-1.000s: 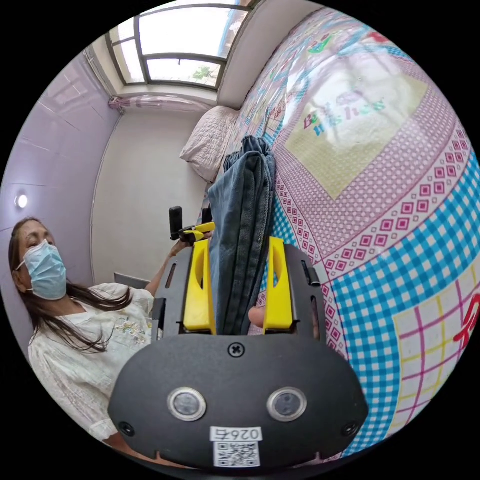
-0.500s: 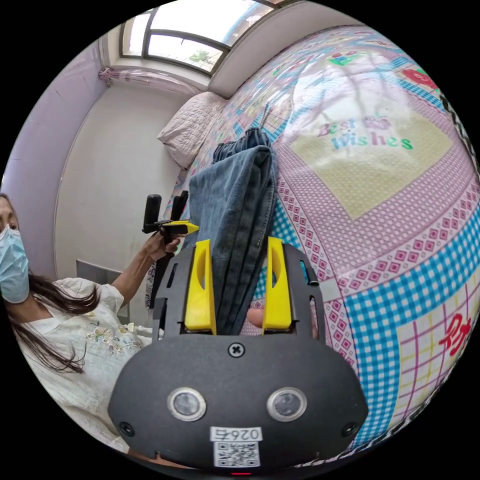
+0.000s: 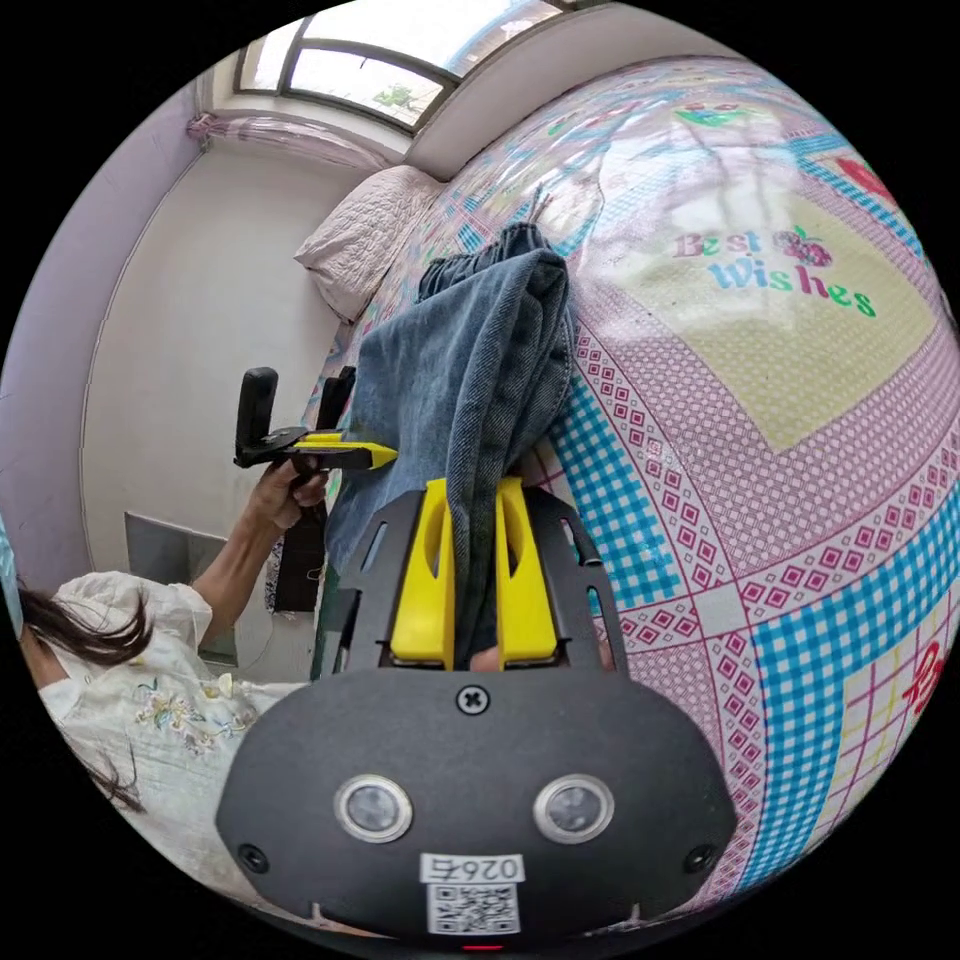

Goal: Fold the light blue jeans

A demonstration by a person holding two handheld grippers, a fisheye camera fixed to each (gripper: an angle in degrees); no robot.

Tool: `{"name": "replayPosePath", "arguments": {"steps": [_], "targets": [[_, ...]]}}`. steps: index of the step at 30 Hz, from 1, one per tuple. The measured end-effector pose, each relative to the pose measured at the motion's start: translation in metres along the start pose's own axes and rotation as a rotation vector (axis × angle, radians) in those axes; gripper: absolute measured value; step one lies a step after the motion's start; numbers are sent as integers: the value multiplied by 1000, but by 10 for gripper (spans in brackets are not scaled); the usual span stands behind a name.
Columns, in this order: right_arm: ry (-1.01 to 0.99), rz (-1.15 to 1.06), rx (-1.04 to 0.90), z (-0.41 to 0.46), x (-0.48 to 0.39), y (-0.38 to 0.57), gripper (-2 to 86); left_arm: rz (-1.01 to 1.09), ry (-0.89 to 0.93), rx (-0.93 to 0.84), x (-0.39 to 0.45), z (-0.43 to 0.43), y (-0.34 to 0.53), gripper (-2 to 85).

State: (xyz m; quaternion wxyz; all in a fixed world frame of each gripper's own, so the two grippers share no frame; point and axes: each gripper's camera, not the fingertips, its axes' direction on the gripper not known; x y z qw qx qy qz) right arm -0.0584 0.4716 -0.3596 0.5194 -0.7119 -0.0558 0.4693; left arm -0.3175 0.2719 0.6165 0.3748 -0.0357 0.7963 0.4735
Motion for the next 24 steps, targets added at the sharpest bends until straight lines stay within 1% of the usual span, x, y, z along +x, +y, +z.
{"name": "replayPosePath", "arguments": {"steps": [1, 4, 7, 11, 13, 16, 18, 24], "targets": [[31, -16, 30, 0, -9, 9, 19, 24, -72, 42, 24, 8, 12, 64], [176, -98, 74, 2, -44, 33, 16, 29, -135, 128, 67, 31, 41, 62], [291, -180, 119, 1, -79, 64, 14, -2, -100, 212, 96, 54, 70, 61], [487, -325, 143, 10, -131, 107, 12, 9, -89, 260, 139, 77, 98, 60], [536, -374, 148, 14, -151, 120, 11, -15, -46, 290, 156, 88, 117, 60], [549, -429, 151, 20, -176, 130, 10, -76, 31, 332, 161, 98, 145, 60], [540, -463, 150, 26, -190, 130, 10, -103, 42, 358, 165, 99, 161, 60], [482, -603, 165, 71, -248, 110, 11, -159, -33, 471, 164, 80, 214, 60]]}}
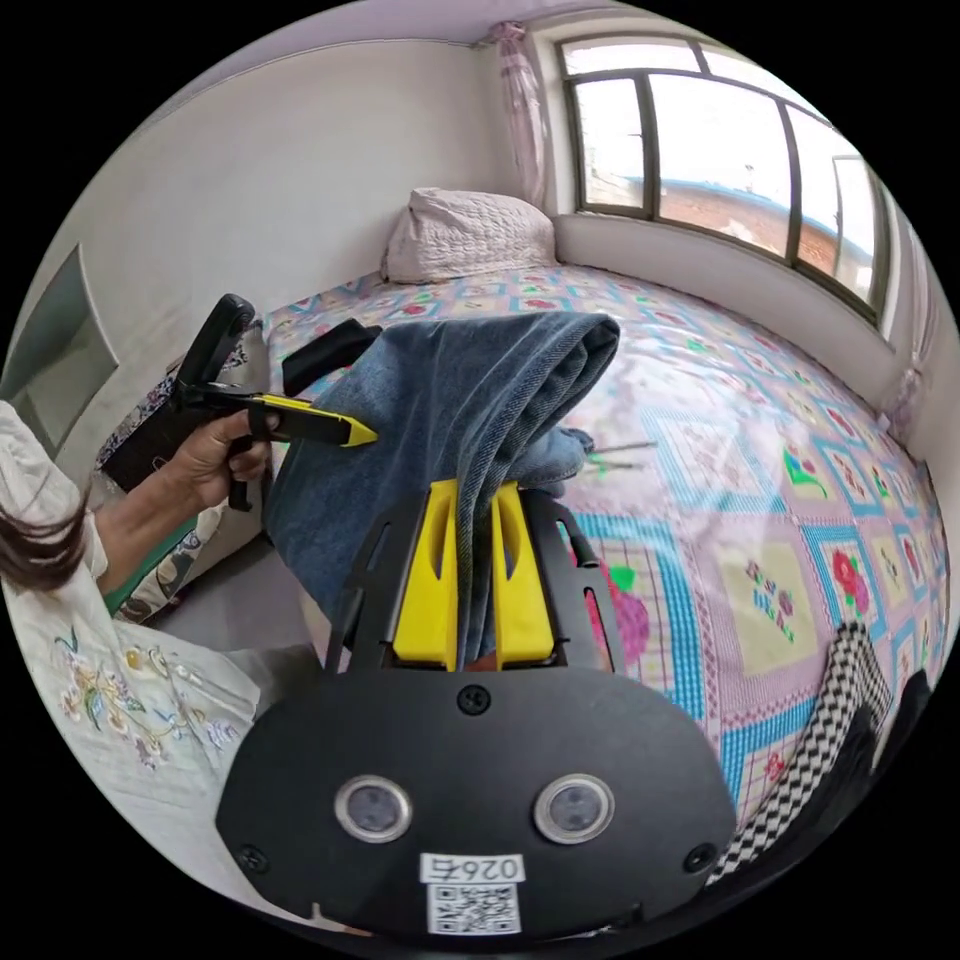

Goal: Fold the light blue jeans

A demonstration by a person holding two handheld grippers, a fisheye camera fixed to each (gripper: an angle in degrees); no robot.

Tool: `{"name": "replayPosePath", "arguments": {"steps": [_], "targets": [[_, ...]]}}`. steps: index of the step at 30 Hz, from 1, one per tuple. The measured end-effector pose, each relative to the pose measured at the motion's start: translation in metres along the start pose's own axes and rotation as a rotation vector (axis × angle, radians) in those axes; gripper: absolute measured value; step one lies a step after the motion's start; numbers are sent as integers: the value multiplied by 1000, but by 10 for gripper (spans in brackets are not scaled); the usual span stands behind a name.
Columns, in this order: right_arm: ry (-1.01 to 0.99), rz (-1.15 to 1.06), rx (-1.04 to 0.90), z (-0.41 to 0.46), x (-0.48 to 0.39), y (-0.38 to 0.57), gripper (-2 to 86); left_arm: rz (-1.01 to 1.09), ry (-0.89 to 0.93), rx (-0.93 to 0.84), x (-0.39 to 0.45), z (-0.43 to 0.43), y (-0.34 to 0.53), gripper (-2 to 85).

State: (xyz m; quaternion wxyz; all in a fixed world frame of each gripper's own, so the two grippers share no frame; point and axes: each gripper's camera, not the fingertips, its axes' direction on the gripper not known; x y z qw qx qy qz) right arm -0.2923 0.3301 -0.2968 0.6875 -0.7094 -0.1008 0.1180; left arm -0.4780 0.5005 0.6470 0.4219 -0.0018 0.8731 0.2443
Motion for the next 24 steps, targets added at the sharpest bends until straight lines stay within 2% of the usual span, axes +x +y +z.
{"name": "replayPosePath", "arguments": {"steps": [5, 9, 14, 16, 18, 20, 22, 24], "targets": [[-60, -110, 103, 35, -60, -88, 11, 10, -49, 107, -37, -64, -1, 60], [-99, -155, 202, 61, -107, -167, 12, 81, -146, 132, -74, -146, -43, 60], [-234, -108, 347, 108, -156, -308, 11, 161, -271, 35, -110, -251, -141, 61], [-299, -65, 360, 126, -165, -355, 11, 154, -290, -72, -139, -285, -201, 61], [-398, 16, 335, 158, -165, -395, 11, 110, -263, -170, -176, -292, -238, 62], [-639, 220, 234, 236, -150, -425, 12, 14, -225, -275, -235, -277, -259, 62], [-762, 401, 114, 320, -147, -422, 15, -148, -166, -415, -333, -217, -254, 63], [-708, 492, -82, 410, -164, -407, 15, -288, -158, -523, -406, -149, -228, 62]]}}
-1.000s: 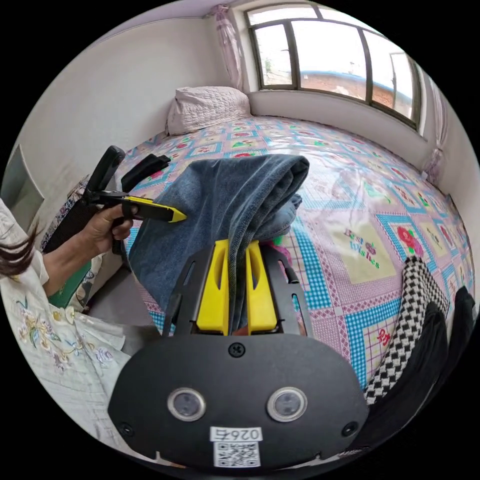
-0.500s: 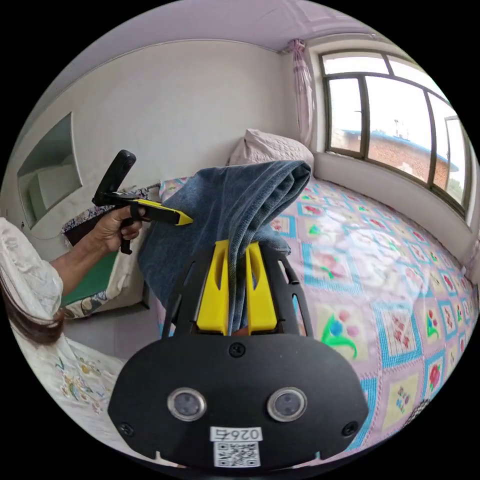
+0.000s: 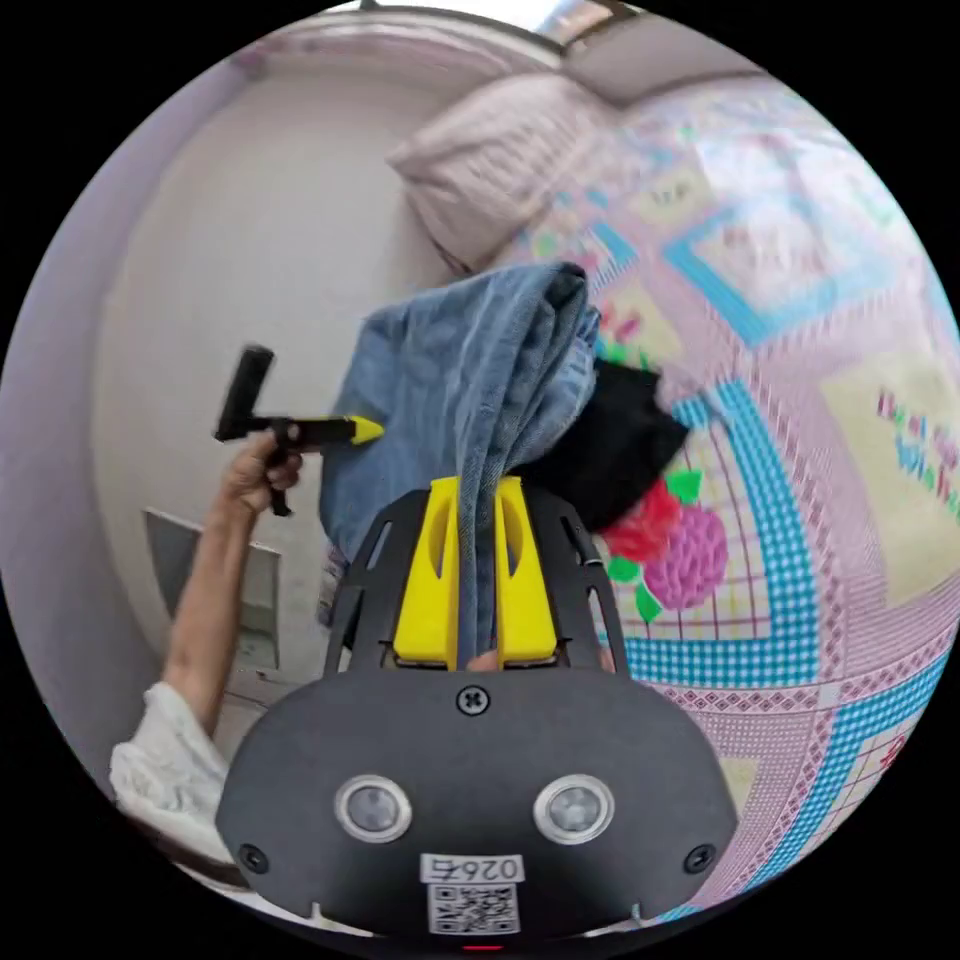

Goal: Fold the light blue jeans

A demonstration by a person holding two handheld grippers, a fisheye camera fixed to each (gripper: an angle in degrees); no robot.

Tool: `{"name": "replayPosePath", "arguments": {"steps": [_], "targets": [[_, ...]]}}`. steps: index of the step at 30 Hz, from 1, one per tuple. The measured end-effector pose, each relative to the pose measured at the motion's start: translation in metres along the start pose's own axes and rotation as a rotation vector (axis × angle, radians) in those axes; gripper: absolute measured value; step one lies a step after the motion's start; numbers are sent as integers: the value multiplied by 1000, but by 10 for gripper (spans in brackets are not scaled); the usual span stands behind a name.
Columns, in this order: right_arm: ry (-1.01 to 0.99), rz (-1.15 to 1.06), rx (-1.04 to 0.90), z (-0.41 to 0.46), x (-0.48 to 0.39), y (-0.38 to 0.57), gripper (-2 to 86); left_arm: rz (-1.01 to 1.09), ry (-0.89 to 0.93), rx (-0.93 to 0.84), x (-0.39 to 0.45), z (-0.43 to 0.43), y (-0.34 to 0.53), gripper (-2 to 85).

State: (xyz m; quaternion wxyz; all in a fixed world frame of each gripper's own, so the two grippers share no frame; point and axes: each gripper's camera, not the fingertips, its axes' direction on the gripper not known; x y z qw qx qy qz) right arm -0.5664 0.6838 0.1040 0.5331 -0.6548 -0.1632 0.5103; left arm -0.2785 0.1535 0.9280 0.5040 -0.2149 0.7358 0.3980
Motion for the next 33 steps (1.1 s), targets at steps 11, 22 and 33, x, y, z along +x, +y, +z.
{"name": "replayPosePath", "arguments": {"steps": [11, 22, 33], "targets": [[208, -35, -144, 79, 52, 32, 16, 14, 43, 29, -14, 106, -3, 35], [207, -47, -134, 67, 54, 28, 16, 70, -212, 631, 86, 113, 29, -10], [232, -184, -42, -15, 22, 56, -8, -169, -213, 669, 15, 172, -2, -10]]}}
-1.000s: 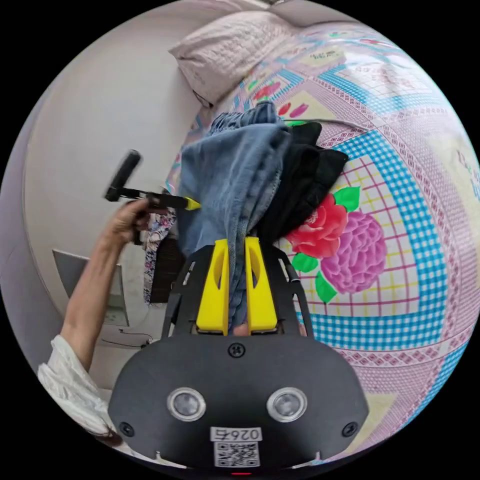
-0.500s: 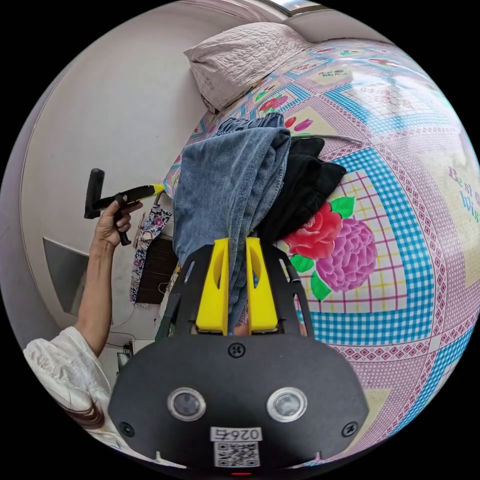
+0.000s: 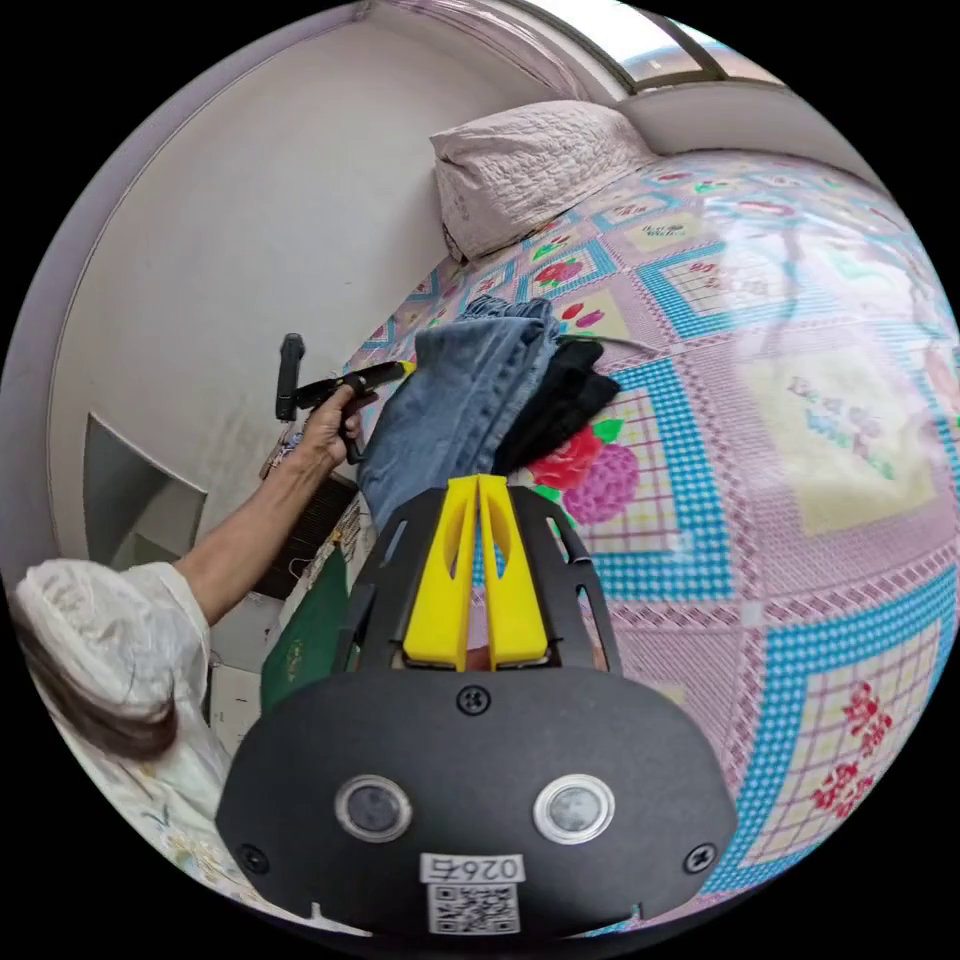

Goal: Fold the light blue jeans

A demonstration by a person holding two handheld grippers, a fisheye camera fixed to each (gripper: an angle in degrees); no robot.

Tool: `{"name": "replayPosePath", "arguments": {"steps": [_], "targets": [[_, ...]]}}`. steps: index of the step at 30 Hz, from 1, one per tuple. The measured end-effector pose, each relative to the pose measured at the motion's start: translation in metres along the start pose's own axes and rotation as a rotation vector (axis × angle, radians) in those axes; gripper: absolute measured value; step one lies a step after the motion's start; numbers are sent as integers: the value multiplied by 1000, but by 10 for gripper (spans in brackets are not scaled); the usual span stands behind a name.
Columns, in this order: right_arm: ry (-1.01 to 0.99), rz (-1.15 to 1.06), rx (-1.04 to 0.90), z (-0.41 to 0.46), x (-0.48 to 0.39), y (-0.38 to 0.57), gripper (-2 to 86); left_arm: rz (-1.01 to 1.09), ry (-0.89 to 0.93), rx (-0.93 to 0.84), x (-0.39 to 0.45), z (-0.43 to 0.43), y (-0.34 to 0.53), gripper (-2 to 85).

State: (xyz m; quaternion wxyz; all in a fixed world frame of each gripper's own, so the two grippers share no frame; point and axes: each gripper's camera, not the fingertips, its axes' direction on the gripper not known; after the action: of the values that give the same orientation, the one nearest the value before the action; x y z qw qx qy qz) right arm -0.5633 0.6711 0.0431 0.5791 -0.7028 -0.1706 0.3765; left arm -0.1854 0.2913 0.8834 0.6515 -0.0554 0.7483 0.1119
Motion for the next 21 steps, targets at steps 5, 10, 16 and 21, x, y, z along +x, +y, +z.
{"name": "replayPosePath", "arguments": {"steps": [5, 10, 16, 21], "targets": [[139, 10, 46, -84, 15, 66, -9, 1, -75, 206, 8, -71, 34, -10], [214, 110, 56, -141, 35, 150, -9, -7, 168, 167, 18, -90, 71, -10], [218, 248, 27, -199, 61, 252, -9, 23, 644, -80, 68, -52, 86, -10], [263, 311, 118, -282, 80, 326, -9, 144, 902, -374, 174, -11, 85, -10]]}}
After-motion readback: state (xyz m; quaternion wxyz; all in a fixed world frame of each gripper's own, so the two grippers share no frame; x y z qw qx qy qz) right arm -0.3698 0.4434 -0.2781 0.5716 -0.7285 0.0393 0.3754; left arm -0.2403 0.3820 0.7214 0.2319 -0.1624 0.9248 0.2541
